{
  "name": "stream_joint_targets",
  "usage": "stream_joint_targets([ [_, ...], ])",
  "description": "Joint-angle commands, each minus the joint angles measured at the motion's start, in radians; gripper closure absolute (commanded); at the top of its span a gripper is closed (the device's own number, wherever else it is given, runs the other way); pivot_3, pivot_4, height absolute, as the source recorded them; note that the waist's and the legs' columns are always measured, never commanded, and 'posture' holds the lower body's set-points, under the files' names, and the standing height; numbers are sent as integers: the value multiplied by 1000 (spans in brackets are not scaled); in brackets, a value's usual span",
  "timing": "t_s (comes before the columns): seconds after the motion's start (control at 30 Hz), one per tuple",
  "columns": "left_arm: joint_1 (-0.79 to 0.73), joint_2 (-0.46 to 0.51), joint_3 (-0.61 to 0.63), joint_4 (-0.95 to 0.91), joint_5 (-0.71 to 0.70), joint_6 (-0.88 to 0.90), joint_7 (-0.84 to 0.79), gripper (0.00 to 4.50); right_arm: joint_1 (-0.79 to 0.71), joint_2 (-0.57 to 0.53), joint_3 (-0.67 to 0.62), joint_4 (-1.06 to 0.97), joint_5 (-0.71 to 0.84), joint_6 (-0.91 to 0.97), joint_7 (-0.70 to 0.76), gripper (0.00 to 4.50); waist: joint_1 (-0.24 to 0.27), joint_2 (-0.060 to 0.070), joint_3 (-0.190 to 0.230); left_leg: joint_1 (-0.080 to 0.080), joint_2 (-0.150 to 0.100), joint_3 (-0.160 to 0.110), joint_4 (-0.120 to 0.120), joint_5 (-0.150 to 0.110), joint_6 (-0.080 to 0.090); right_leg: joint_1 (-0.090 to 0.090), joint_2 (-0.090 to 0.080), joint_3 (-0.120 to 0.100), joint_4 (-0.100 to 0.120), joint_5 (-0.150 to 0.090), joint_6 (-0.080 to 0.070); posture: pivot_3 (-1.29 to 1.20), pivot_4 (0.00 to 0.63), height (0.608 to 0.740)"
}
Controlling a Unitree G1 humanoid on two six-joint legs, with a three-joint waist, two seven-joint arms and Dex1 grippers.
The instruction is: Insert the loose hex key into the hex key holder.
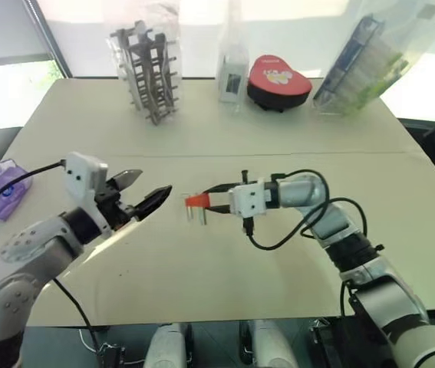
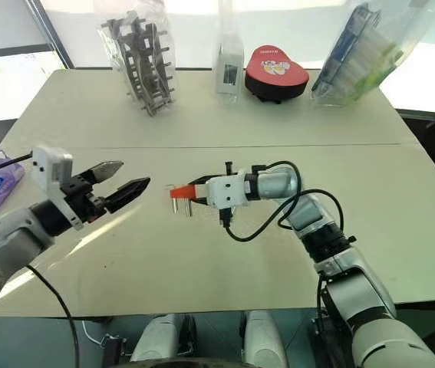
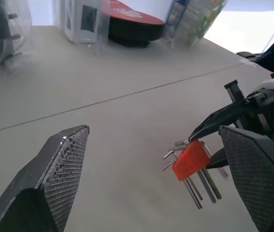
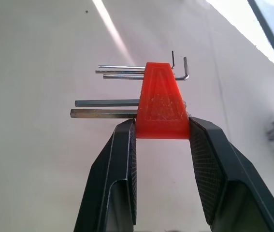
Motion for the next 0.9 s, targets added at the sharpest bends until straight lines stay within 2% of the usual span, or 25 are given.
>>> stream_joint_targets([
  [0.03,-63,-4,-31,38,18,-10,-41,0,-47,-24,-46,-30,-31,-114,-76,3509,-3,0,0,0,0,0,0,0,0,0,0,0,0,0,0,0,150,740],
  [0.3,-184,-32,-78,144,18,-2,-115,0,-59,-49,-64,-16,-145,-314,-253,3509,-6,0,0,0,0,0,-1,0,-1,0,0,0,0,0,1,0,150,740],
  [0.47,-224,-45,-101,178,20,14,-160,0,-42,-49,-70,-33,-171,-351,-328,3509,-5,0,0,0,0,0,0,1,-1,0,0,0,0,0,1,0,150,740],
  [0.9,-278,-83,-150,230,56,18,-243,0,-20,-61,-59,-82,-157,-342,-361,3509,-4,0,0,0,0,0,0,1,-1,0,0,0,0,0,1,0,150,740],
])
